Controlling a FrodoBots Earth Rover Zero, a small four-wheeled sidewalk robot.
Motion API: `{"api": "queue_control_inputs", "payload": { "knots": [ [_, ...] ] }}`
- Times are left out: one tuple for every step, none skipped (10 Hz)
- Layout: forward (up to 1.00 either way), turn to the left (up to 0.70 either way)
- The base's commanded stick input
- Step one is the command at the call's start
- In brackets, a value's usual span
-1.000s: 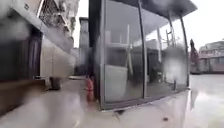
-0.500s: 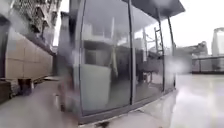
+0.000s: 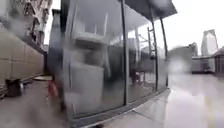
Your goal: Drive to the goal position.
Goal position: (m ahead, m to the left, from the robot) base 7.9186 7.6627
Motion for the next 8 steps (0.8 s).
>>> {"api": "queue_control_inputs", "payload": {
  "knots": [
    [-0.7,-0.27],
    [-0.7,-0.27],
    [-0.7,-0.27],
    [-0.7,-0.27],
    [-0.7,-0.27],
    [0.0,-0.45],
    [0.0,-0.45],
    [0.0,-0.45]
  ]
}}
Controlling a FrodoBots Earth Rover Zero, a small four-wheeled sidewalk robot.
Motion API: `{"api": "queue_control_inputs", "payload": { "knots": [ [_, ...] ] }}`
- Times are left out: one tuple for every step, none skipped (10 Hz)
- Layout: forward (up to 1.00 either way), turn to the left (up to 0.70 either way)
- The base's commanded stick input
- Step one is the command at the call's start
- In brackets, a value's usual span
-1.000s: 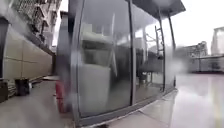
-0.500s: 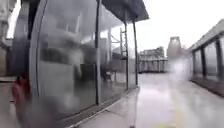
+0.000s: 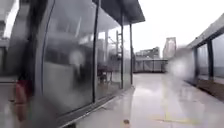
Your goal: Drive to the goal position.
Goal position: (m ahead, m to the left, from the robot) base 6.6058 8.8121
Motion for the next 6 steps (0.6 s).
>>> {"api": "queue_control_inputs", "payload": {
  "knots": [
    [0.0,-0.45],
    [0.7,-0.27],
    [0.7,-0.27],
    [0.7,-0.27],
    [0.7,-0.27],
    [0.7,-0.27]
  ]
}}
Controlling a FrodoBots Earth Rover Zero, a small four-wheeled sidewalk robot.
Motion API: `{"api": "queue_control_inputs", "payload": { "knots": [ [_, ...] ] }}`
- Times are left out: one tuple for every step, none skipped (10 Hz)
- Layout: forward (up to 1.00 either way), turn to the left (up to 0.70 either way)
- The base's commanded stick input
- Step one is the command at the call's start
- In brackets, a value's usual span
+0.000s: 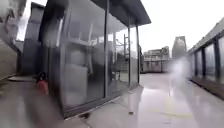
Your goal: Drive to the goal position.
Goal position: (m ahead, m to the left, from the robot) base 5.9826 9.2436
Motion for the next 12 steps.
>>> {"api": "queue_control_inputs", "payload": {
  "knots": [
    [0.7,-0.27],
    [0.7,-0.27],
    [0.7,-0.27],
    [0.7,-0.27],
    [0.7,-0.27],
    [0.7,-0.27],
    [0.7,-0.27],
    [0.7,-0.27],
    [0.7,-0.27],
    [0.7,-0.27],
    [0.7,-0.27],
    [0.7,-0.15]
  ]
}}
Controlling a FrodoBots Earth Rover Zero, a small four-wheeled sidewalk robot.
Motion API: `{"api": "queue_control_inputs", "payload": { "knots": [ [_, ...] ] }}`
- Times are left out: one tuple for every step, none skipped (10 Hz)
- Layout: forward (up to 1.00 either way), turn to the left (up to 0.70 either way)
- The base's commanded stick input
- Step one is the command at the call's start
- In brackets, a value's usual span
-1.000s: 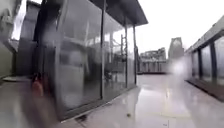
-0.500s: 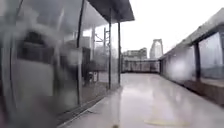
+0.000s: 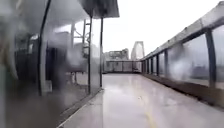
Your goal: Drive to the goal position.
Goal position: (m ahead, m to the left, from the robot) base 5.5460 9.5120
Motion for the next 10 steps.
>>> {"api": "queue_control_inputs", "payload": {
  "knots": [
    [0.7,0.0],
    [0.7,0.0],
    [0.7,0.0],
    [0.7,0.0],
    [0.7,0.0],
    [0.7,0.17],
    [0.7,0.27],
    [0.7,0.27],
    [0.7,0.27],
    [0.7,0.27]
  ]
}}
